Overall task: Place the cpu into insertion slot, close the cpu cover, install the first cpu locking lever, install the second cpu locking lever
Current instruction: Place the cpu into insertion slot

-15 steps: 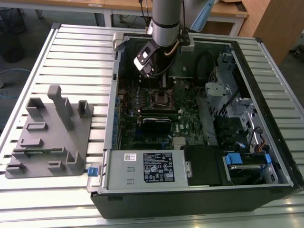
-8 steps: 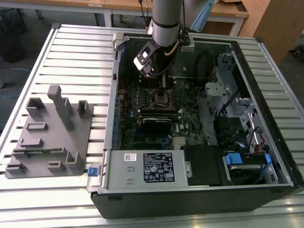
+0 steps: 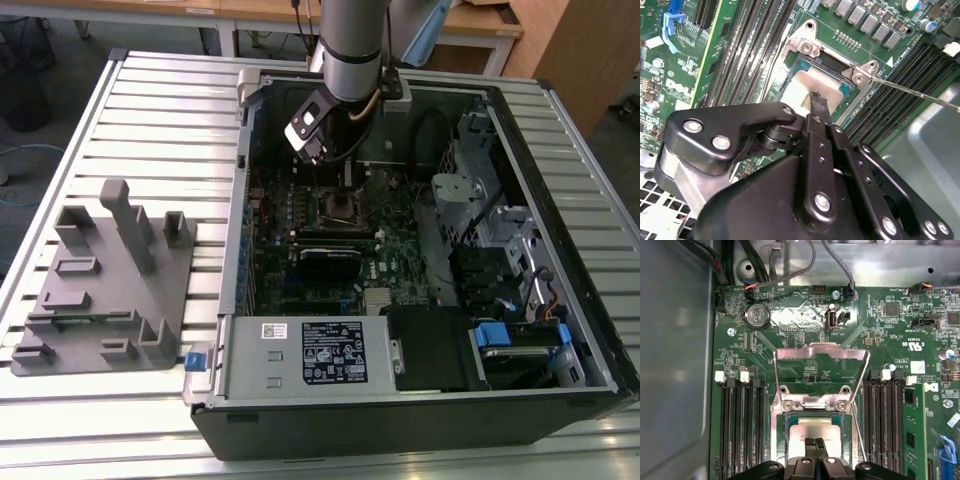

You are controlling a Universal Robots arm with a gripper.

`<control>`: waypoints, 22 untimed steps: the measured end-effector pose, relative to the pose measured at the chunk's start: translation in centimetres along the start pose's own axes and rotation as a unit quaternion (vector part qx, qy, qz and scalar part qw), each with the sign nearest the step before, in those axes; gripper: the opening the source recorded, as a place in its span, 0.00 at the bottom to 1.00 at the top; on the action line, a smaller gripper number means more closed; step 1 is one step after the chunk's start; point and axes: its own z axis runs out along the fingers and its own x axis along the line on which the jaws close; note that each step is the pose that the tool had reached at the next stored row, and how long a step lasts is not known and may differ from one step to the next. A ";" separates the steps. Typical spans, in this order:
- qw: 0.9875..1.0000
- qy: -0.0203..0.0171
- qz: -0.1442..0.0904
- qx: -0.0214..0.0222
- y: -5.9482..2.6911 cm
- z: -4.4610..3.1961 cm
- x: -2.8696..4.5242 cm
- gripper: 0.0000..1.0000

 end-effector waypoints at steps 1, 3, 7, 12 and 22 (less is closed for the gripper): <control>1.000 0.000 0.000 0.000 -0.01 0.08 0.00 0.11; 1.000 0.000 0.000 0.000 -0.01 0.10 0.00 0.11; 1.000 0.000 0.000 0.000 -0.01 0.25 0.01 0.11; 1.000 0.000 0.000 0.000 -0.03 0.54 0.02 0.11; 1.000 -0.001 0.000 0.000 -0.06 0.80 0.00 0.11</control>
